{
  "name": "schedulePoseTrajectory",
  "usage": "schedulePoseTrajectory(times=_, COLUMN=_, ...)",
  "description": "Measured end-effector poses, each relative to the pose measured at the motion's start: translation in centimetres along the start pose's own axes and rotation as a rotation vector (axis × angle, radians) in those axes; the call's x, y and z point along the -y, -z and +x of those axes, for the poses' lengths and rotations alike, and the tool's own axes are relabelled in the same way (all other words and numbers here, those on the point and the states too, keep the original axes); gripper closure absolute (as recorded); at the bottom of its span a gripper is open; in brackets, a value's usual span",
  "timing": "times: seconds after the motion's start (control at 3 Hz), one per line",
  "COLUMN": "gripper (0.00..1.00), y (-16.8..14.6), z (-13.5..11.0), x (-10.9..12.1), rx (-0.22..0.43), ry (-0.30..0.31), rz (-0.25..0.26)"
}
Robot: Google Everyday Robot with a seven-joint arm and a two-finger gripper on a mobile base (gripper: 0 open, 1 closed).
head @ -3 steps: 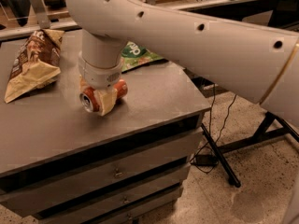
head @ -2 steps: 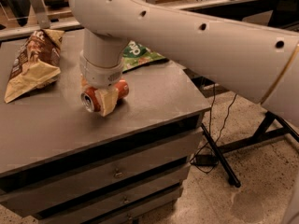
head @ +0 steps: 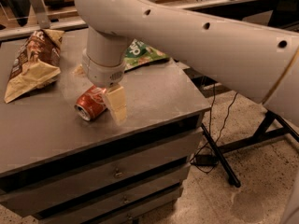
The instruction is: Knock coke can over
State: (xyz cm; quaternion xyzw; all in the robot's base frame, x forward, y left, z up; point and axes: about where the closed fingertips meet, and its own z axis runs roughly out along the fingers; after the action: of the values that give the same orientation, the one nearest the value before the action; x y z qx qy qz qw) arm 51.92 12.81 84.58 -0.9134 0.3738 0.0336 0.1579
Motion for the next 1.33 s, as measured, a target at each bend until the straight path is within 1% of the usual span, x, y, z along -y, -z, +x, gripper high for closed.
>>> schedulePoseTrajectory(times=0.33, gripper=0.00, y=0.0, z=0.0, x=0.0, rx=0.002, ry=-0.003, rz=-0.001)
schedulePoseTrajectory(times=0.67, gripper=0.00, y=0.3, z=0.4, x=0.0, rx=0.038, ry=-0.032, rz=0.004)
schedulePoseTrajectory(times=1.0, gripper=0.00, y=1.1, z=2.6, x=0.1, rx=0.127, ry=-0.144, rz=0.040)
schedulePoseTrajectory(times=1.33, gripper=0.00, y=3.2, z=5.1, x=0.4, rx=0.236, ry=-0.292, rz=0.107)
